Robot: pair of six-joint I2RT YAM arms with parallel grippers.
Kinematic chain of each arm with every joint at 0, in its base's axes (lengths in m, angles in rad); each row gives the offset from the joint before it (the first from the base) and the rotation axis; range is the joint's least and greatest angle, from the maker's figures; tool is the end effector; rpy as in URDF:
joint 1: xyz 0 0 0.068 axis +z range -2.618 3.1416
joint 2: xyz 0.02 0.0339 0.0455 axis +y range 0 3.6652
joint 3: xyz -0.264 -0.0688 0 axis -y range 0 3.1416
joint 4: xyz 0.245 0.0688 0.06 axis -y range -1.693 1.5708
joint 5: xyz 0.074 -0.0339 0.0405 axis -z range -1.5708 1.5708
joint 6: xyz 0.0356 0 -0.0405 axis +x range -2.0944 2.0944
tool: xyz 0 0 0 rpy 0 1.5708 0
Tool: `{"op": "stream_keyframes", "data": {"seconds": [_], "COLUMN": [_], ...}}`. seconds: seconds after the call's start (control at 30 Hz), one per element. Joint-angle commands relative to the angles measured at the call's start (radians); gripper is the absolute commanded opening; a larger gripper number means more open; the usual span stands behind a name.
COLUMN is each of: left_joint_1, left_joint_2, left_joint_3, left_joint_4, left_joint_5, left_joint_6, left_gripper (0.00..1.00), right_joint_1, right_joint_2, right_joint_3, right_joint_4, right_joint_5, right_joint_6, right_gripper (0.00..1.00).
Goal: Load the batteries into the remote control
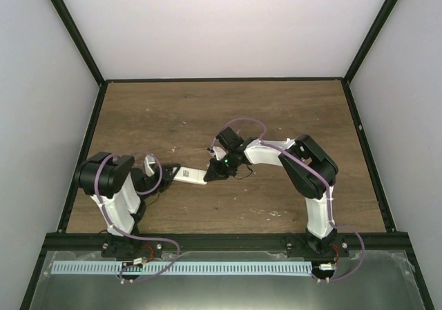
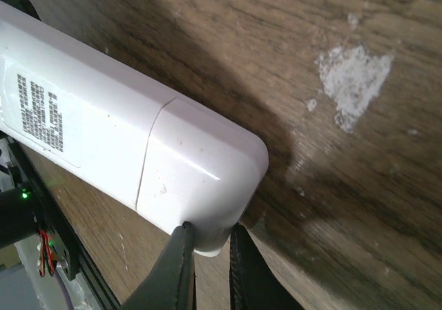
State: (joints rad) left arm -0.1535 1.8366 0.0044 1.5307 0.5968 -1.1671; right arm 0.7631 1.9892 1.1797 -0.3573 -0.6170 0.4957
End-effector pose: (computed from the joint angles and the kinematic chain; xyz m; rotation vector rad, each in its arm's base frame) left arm 0.1776 -0.0477 0.0853 -0.5865 2.0085 -1.4173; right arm 0.2605 0.2777 0.1240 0.5731 -2.8436 -1.0946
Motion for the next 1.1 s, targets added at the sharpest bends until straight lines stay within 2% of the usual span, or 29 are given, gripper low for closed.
{"op": "stream_keyframes", "data": {"seconds": [0.0,0.27,0.57,0.9,1.07], "left_joint_1": [-0.055,-0.096,-0.098,-0.099,-0.098], "left_joint_2": [-0.021,0.006,0.035,0.046,0.036], "left_joint_3": [-0.05,-0.057,-0.067,-0.069,-0.067], "left_joint_4": [0.074,0.074,0.074,0.074,0.074], "left_joint_5": [0.014,-0.01,-0.02,-0.027,-0.027], "left_joint_6": [-0.039,-0.026,-0.006,-0.007,-0.008], "left_gripper": [0.05,0.05,0.04,0.03,0.03], "right_joint_1": [0.096,0.103,0.104,0.104,0.103], "right_joint_2": [0.145,0.153,0.143,0.155,0.175], "right_joint_3": [-0.108,-0.15,-0.169,-0.166,-0.171], "right_joint_4": [0.145,0.197,0.182,0.166,0.187], "right_joint_5": [0.227,0.261,0.331,0.342,0.322], "right_joint_6": [0.026,0.047,0.042,0.028,0.024], "right_gripper": [0.05,0.06,0.17,0.02,0.01]}}
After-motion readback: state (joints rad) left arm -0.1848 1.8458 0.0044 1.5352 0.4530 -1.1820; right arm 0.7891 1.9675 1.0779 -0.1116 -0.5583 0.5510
